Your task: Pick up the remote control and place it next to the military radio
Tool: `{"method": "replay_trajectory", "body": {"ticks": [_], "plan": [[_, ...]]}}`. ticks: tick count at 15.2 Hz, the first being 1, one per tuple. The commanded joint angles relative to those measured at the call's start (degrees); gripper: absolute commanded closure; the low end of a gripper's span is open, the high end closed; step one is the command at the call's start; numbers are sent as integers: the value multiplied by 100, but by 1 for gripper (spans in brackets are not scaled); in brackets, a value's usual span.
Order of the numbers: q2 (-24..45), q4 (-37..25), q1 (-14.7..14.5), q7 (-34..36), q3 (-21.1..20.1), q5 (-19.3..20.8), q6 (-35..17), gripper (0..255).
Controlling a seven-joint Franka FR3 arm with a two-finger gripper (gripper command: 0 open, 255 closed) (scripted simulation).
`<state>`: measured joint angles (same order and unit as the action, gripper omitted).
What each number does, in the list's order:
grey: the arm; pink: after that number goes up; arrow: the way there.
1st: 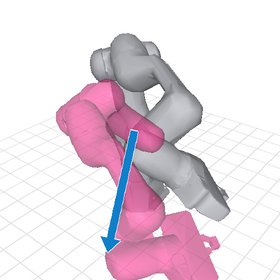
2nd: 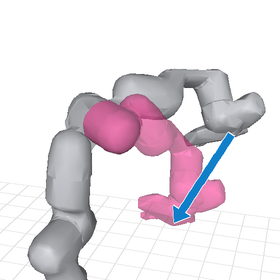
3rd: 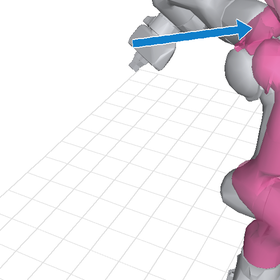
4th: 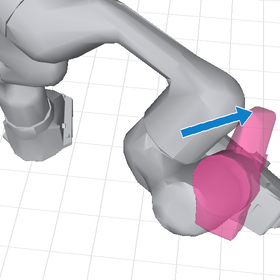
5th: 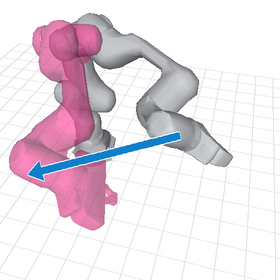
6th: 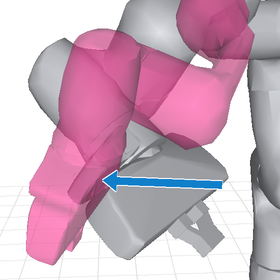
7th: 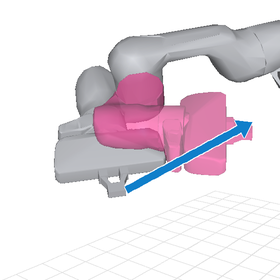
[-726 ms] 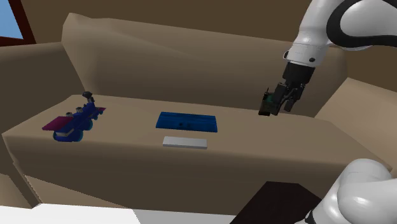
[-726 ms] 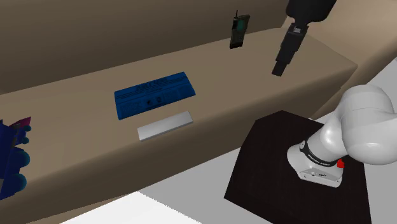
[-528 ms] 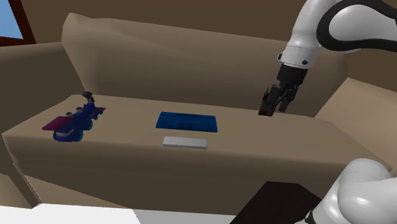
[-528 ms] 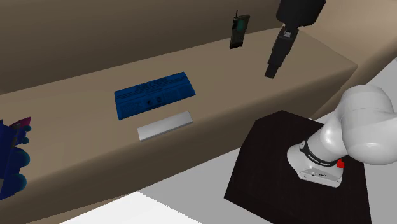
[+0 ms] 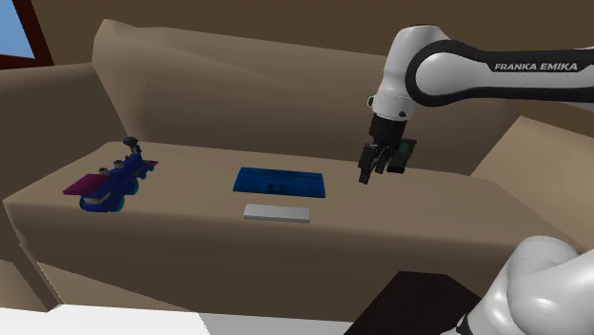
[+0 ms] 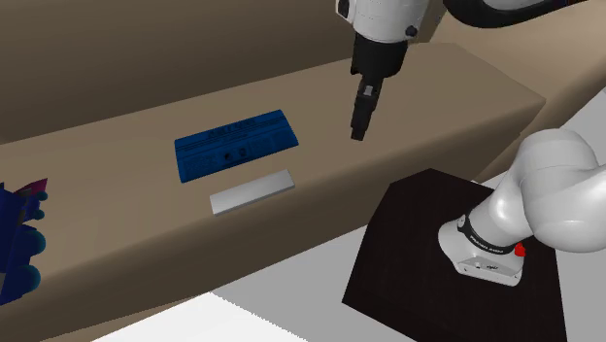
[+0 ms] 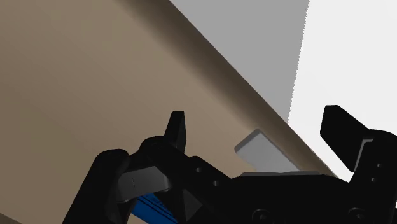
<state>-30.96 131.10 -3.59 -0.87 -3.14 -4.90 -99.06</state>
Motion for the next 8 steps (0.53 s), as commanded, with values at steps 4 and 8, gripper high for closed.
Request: {"method": "replay_trajectory", "body": {"ticks": [4, 8], "plan": [[973, -287, -162, -429, -130, 127, -711, 0], [1770, -612, -280, -716, -252, 264, -1197, 0]]}}
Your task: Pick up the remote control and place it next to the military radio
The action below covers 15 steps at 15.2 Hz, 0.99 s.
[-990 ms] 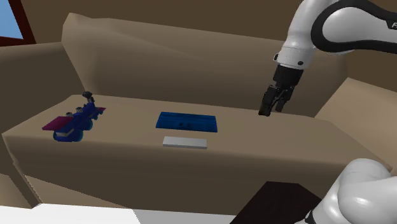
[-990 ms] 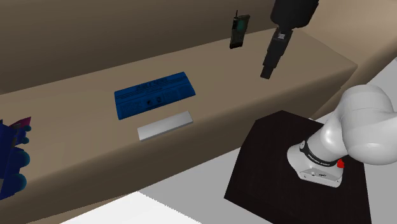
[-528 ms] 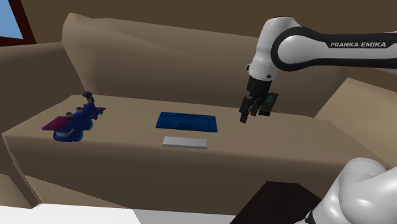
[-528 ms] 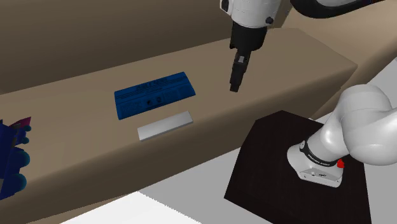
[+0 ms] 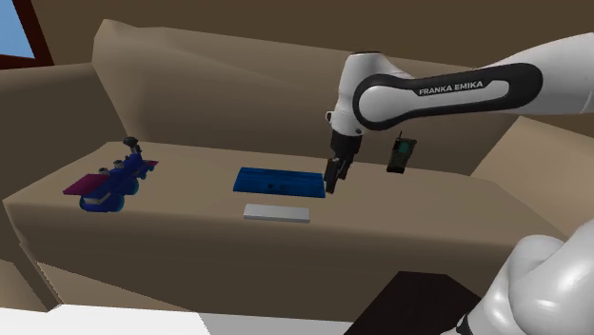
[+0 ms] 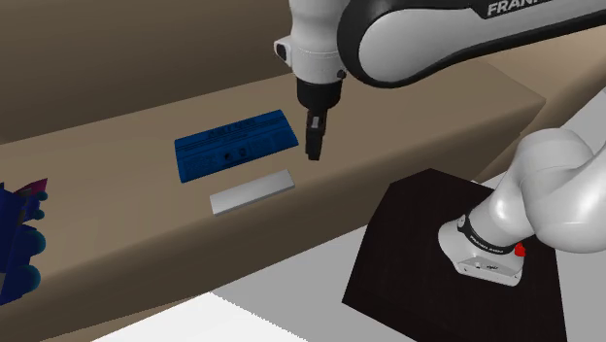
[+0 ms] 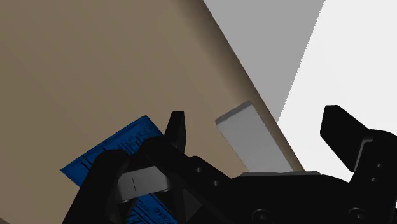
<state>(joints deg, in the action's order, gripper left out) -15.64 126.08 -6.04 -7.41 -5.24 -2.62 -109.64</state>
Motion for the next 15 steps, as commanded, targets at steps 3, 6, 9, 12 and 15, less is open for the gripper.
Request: {"method": "replay_trajectory", "body": {"ticks": [3, 6, 9, 12, 15], "plan": [[843, -413, -119, -246, -142, 170, -449, 0], [1449, -766, -206, -405, -242, 334, -709, 0], [2056, -1165, -302, -541, -337, 528, -920, 0], [2664, -1610, -417, -662, -418, 747, -1079, 0], [2941, -1765, -472, -704, -440, 849, -1198, 0]]}}
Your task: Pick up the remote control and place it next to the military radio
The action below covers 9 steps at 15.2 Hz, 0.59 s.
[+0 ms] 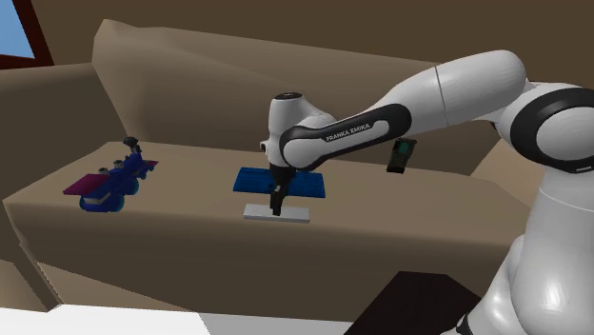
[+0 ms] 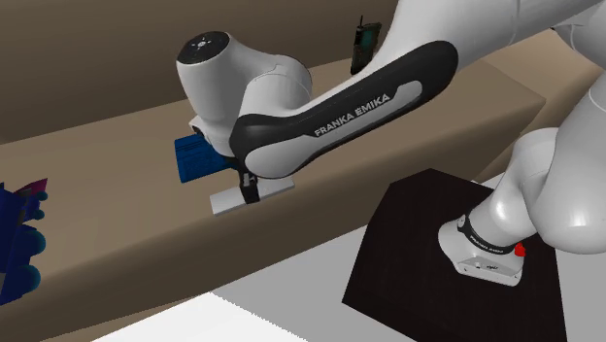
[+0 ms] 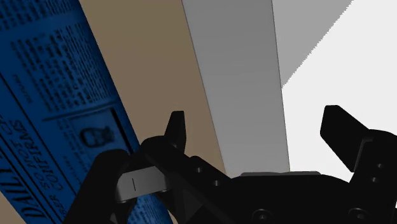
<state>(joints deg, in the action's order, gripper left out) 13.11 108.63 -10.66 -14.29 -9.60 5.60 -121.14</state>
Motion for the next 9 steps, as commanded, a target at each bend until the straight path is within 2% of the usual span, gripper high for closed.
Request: {"method": "replay_trajectory", "body": {"ticks": [1, 6, 9], "plan": [[97, 16, -10, -9, 0, 36, -117, 0], [296, 195, -12, 29, 23, 96, -491, 0], [296, 195, -12, 29, 23, 96, -491, 0]]}}
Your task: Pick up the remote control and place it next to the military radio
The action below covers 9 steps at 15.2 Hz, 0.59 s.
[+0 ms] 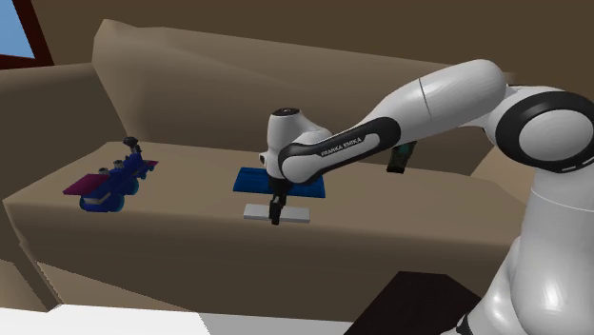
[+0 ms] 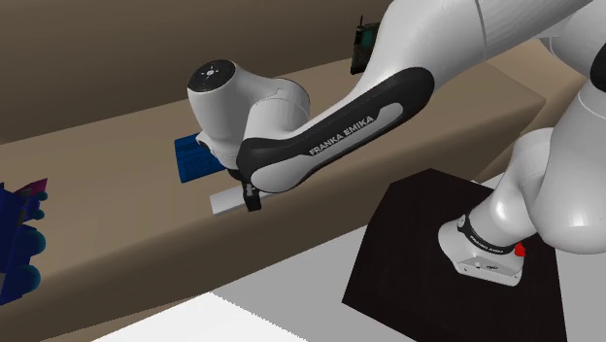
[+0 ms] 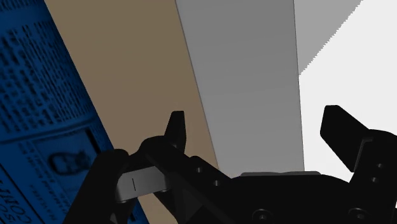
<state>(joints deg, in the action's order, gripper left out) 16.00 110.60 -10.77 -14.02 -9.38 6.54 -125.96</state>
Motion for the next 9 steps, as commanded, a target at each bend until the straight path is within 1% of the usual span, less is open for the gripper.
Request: {"method": "replay_trajectory", "body": {"ticks": [1, 5, 6, 9], "plan": [[8, -2, -1, 2, 0, 2, -9, 0], [7, -1, -1, 2, 0, 2, -8, 0], [7, -1, -1, 2, 0, 2, -8, 255], [6, 0, -2, 4, 0, 2, -8, 255]]}}
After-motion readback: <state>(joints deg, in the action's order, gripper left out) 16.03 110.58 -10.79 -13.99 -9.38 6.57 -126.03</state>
